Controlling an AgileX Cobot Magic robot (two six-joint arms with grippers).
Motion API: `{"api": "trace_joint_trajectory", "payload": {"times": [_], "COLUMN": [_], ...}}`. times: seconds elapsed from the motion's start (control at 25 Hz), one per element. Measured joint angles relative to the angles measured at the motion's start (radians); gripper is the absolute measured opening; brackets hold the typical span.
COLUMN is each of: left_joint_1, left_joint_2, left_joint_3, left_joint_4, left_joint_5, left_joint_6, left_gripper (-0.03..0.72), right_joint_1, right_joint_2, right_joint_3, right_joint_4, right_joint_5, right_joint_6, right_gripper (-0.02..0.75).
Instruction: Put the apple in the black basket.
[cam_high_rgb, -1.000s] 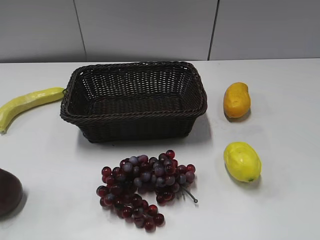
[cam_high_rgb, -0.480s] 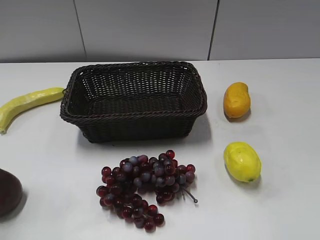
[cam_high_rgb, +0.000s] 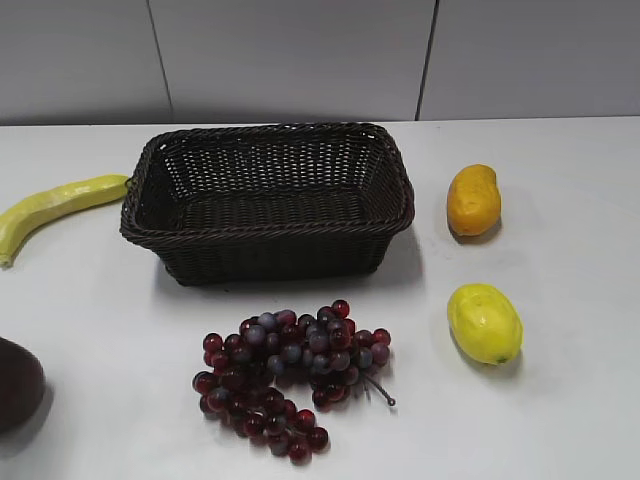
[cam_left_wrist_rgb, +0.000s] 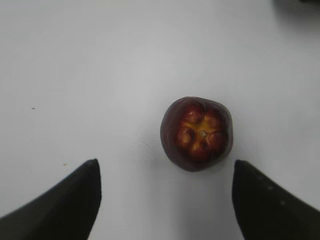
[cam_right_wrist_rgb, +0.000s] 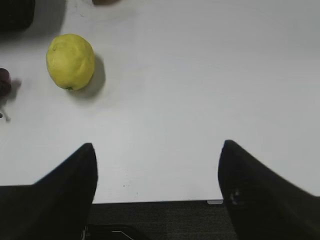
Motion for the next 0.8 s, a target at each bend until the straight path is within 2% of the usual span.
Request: {"api": "trace_joint_trajectory", "payload": {"times": [0.28,0.8], "left_joint_1": [-0.101,-0.105], "left_joint_2": [0.196,0.443], "left_joint_3": [0.000,-0.001], "left_joint_4": [0.000,0.039], "left_joint_5": [-0.043,-0.131], "left_joint_6": [0.000,0.000], "left_gripper": [0.595,0.593], "right_joint_1": [0.000,0.000], "right_joint_2": [0.000,0.000], "right_joint_3": [0.000,0.000], "right_joint_4": [0.000,0.000], "right_joint_5": [-0.001,-0.001], "right_joint_6": [0.000,0.000], "right_gripper": [0.571,0.571]}}
